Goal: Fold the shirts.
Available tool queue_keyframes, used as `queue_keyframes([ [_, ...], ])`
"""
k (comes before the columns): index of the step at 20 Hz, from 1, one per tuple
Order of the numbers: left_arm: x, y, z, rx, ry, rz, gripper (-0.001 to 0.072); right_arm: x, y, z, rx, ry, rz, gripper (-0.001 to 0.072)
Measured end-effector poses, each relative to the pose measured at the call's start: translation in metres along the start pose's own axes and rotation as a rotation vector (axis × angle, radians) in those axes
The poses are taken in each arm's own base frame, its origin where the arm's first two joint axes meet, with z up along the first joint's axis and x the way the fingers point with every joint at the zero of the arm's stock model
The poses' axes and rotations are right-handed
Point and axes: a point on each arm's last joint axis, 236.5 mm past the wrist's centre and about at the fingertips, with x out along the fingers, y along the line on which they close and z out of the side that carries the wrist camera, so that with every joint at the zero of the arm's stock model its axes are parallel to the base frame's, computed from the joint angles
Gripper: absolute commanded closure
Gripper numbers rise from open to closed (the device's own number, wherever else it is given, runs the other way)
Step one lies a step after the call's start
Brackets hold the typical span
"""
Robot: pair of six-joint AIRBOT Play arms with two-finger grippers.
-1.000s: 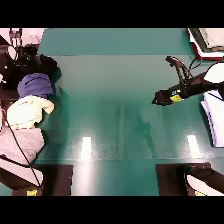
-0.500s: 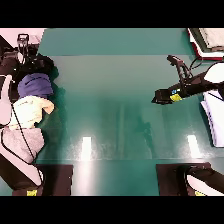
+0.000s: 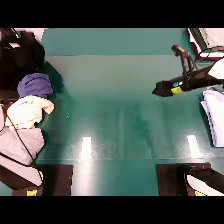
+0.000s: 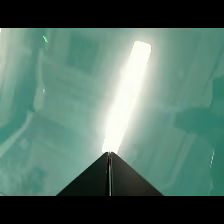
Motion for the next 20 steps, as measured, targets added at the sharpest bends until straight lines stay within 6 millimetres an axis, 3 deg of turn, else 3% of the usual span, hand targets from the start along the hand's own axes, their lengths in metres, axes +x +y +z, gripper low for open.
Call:
queue_keyframes([
  [2,-0.056,-0.052,0.045,0.029,-0.095,-0.143,0.0681,-0.019,0.009,0.025,-0.053,-0.082,0.002,0.0693],
  [5,-0.151,-0.138,0.087,0.099,-0.201,-0.378,0.068,-0.056,0.016,0.064,-0.102,-0.223,-0.009,0.0693],
  [8,-0.236,-0.212,0.089,0.201,-0.233,-0.581,0.068,-0.094,0.021,0.093,-0.127,-0.338,-0.023,0.0693],
  [10,-0.27,-0.247,0.075,0.249,-0.214,-0.686,0.068,-0.116,0.024,0.107,-0.142,-0.398,-0.03,0.0693],
  [13,-0.276,-0.285,0.03,0.288,-0.084,-0.81,0.068,-0.139,0.03,0.116,-0.162,-0.448,-0.035,0.0693],
  [15,-0.259,-0.303,0.001,0.268,-0.001,-0.858,0.068,-0.148,0.033,0.118,-0.171,-0.462,-0.038,0.0693],
  [17,-0.229,-0.317,-0.03,0.233,0.097,-0.883,0.0678,-0.151,0.034,0.117,-0.175,-0.459,-0.037,0.0693],
  [18,-0.212,-0.323,-0.044,0.207,0.137,-0.888,0.0489,-0.151,0.034,0.116,-0.176,-0.455,-0.039,0.0693],
  [19,-0.196,-0.328,-0.057,0.181,0.181,-0.89,0.0199,-0.151,0.034,0.116,-0.176,-0.451,-0.039,0.0693],
  [20,-0.18,-0.33,-0.072,0.152,0.232,-0.885,0.0135,-0.15,0.034,0.114,-0.176,-0.442,-0.039,0.0693],
])
